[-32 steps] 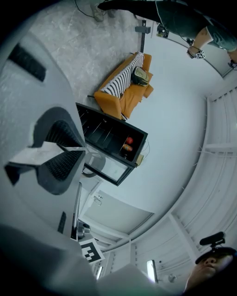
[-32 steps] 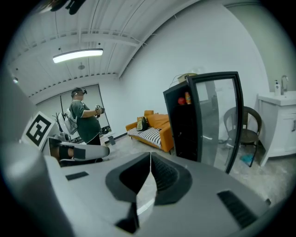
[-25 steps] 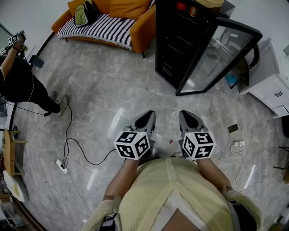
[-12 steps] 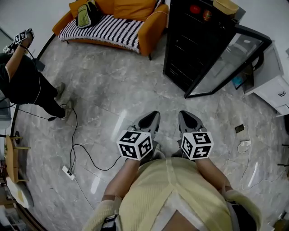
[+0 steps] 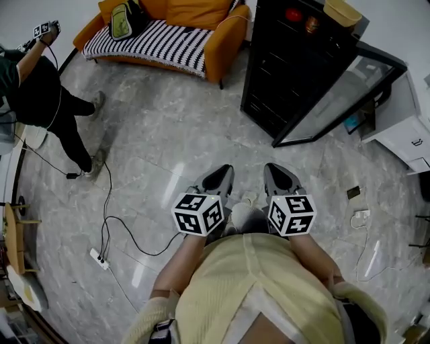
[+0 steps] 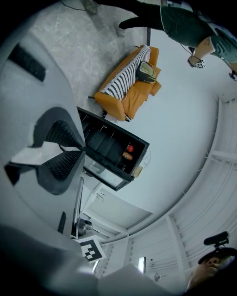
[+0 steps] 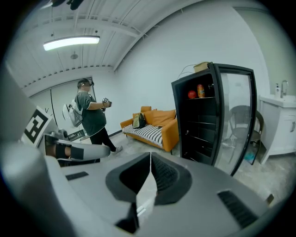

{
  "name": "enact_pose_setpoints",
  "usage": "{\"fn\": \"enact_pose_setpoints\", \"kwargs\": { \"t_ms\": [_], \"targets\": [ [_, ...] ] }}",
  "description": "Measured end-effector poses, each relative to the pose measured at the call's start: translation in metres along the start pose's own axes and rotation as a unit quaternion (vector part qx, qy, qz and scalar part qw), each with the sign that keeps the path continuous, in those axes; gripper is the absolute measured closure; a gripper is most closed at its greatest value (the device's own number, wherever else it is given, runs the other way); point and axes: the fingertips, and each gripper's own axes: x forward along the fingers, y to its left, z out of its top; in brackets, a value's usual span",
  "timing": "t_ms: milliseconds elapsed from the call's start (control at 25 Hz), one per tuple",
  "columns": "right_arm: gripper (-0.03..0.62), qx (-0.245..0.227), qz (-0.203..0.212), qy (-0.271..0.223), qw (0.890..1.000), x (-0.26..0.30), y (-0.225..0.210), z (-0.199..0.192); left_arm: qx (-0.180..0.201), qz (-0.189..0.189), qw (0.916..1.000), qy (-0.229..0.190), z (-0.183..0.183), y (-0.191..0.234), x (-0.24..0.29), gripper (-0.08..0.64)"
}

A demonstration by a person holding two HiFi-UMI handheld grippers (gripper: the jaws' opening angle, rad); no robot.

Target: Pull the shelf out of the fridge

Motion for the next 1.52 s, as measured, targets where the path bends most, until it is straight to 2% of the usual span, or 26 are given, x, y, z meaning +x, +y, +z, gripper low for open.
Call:
{"fn": "enact_pose_setpoints", "kwargs": {
  "t_ms": [280, 640, 1320, 1520],
  "targets": [
    [0.561, 0.002, 0.009, -0.008, 1.0, 0.03, -0.021, 0.03, 0.003, 0.011, 0.9999, -0.012, 0.03, 0.013, 0.031, 0.518],
    [0.561, 0.019, 0.006, -0.014, 1.0, 0.059, -0.063, 0.055, 0.014, -0.001, 0.9999, 0.003, 0.049, 0.008, 0.089, 0.518],
    [0.561, 0.035, 0.006, -0.031, 0.999, 0.081, -0.101, 0.077, 0.027, -0.014, 0.9995, 0.007, 0.068, -0.002, 0.146, 0.518],
    [0.561, 0.039, -0.005, -0.033, 0.999, 0.085, -0.109, 0.081, 0.027, -0.028, 0.9992, 0.012, 0.076, -0.002, 0.161, 0.518]
  ]
}}
